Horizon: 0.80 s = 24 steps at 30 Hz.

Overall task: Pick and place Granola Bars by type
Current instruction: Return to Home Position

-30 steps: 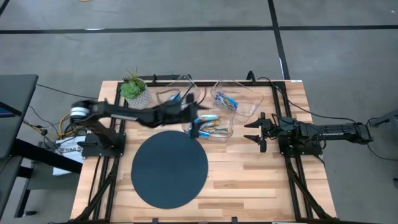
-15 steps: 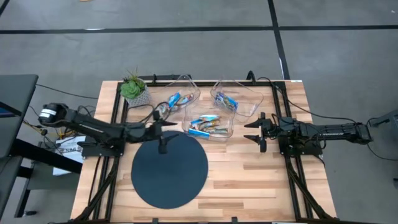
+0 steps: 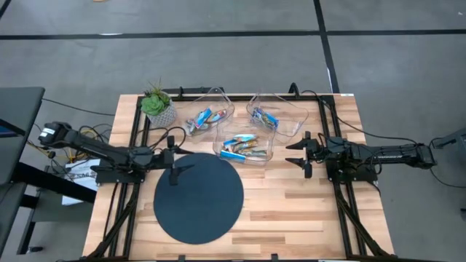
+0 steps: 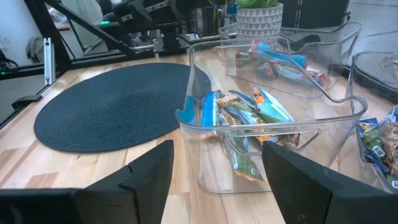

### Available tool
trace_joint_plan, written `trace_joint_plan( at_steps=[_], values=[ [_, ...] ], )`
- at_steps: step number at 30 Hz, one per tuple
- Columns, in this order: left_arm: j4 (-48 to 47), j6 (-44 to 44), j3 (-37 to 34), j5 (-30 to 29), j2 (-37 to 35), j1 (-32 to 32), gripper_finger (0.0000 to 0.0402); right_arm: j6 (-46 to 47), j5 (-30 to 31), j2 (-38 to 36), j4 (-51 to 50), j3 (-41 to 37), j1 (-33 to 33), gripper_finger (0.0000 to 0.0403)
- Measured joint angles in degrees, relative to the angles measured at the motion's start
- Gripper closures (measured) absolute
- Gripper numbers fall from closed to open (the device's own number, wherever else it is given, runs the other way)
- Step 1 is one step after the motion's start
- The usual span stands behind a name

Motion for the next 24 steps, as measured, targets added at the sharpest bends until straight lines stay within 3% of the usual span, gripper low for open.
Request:
trace_joint_plan(
  at_steps=[11, 21, 24],
  values=[
    [-5.7, 6.2, -4.9, 6.0, -17.8, -0.1, 0.0178, 0.0, 0.0, 0.0, 0.0, 0.0, 0.0, 0.0163],
    [-24.1, 9.2, -5.0, 14.1, -41.2, 0.0, 0.0178, 0.0, 0.0, 0.0, 0.0, 0.0, 0.0, 0.0163],
    [-25.8, 9.2, -4.2, 17.7, -41.6, 0.1, 0.0178, 0.0, 0.0, 0.0, -0.2, 0.0, 0.0, 0.0163]
  ],
)
